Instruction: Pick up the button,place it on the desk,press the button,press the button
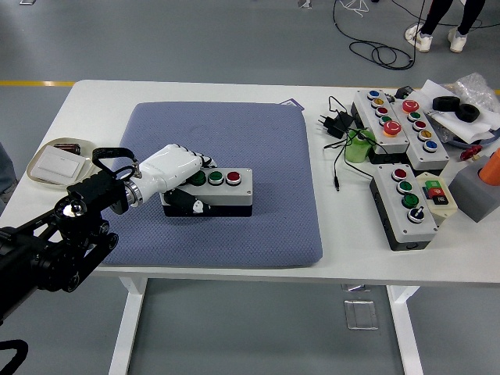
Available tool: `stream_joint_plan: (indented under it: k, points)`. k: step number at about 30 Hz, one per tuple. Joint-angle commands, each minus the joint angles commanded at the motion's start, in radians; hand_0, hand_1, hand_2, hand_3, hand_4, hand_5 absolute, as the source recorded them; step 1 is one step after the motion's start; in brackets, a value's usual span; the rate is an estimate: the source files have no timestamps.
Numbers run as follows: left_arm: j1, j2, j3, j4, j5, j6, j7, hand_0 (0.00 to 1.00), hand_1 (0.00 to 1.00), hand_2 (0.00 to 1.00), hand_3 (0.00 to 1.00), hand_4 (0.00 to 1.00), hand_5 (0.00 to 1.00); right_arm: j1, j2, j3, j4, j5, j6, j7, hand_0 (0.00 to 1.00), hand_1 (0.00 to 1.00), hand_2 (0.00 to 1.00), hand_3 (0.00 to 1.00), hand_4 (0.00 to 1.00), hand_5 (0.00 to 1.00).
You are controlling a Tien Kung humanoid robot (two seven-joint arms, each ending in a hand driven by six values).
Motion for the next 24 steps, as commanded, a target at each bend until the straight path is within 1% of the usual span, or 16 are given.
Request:
stream_joint_plan:
  k: [3,4,9,10,11,15,16,21,22,24]
  points:
    - [0.002,0.003,-0.008,-0.015,0.0,-0.028,0.009,0.752,0.681,0.76,0.826,0.833,0.413,0.0,0.0,0.002,0.0,-0.003,0.001,0.0,0.649,0.639,0.671,0.584,0.386,0.241]
    - [0.003,0.003,-0.01,-0.017,0.0,-0.032,0.009,0.779,0.715,0.791,0.843,0.845,0.428,0.0,0.0,0.002,0.0,-0.003,0.001,0.0,0.649,0.639,0.671,0.585,0.386,0.239]
    - [0.011,0.007,-0.024,-0.028,0.0,-0.067,0.018,0.779,0.715,0.791,0.843,0.845,0.428,0.0,0.0,0.002,0.0,-0.001,0.0,0.0,0.649,0.639,0.671,0.585,0.386,0.239]
    - [0.012,0.007,-0.025,-0.029,0.0,-0.07,0.019,0.795,0.773,0.848,0.858,0.843,0.428,0.0,0.0,0.002,0.0,-0.001,0.0,0.0,0.649,0.638,0.671,0.585,0.386,0.239]
    - [0.014,0.008,-0.029,-0.032,0.0,-0.075,0.02,0.795,0.773,0.848,0.858,0.843,0.428,0.0,0.0,0.002,0.0,-0.001,0.0,0.0,0.649,0.638,0.671,0.585,0.386,0.239]
    - [0.024,0.014,-0.049,-0.06,0.0,-0.106,0.024,0.795,0.773,0.848,0.858,0.843,0.428,0.0,0.0,0.003,0.0,-0.002,0.0,0.0,0.649,0.638,0.671,0.585,0.386,0.239]
    - [0.026,0.016,-0.055,-0.071,0.0,-0.117,0.026,0.83,0.835,0.898,0.902,0.852,0.444,0.0,0.0,0.003,0.0,-0.001,0.0,0.001,0.648,0.638,0.671,0.585,0.386,0.237]
    - [0.031,0.028,-0.077,-0.117,0.0,-0.17,0.023,0.83,0.835,0.898,0.902,0.852,0.444,0.001,0.0,0.005,0.0,-0.004,0.001,0.0,0.648,0.638,0.671,0.585,0.386,0.237]
    - [0.031,0.029,-0.08,-0.122,0.0,-0.18,0.022,0.882,0.879,0.955,0.935,0.855,0.442,0.001,0.0,0.005,0.0,-0.004,0.001,0.0,0.648,0.638,0.671,0.585,0.386,0.237]
    - [0.032,0.032,-0.087,-0.13,0.0,-0.198,0.019,0.882,0.879,0.955,0.935,0.855,0.442,0.001,0.0,0.005,0.0,-0.004,0.001,0.0,0.648,0.638,0.671,0.585,0.386,0.237]
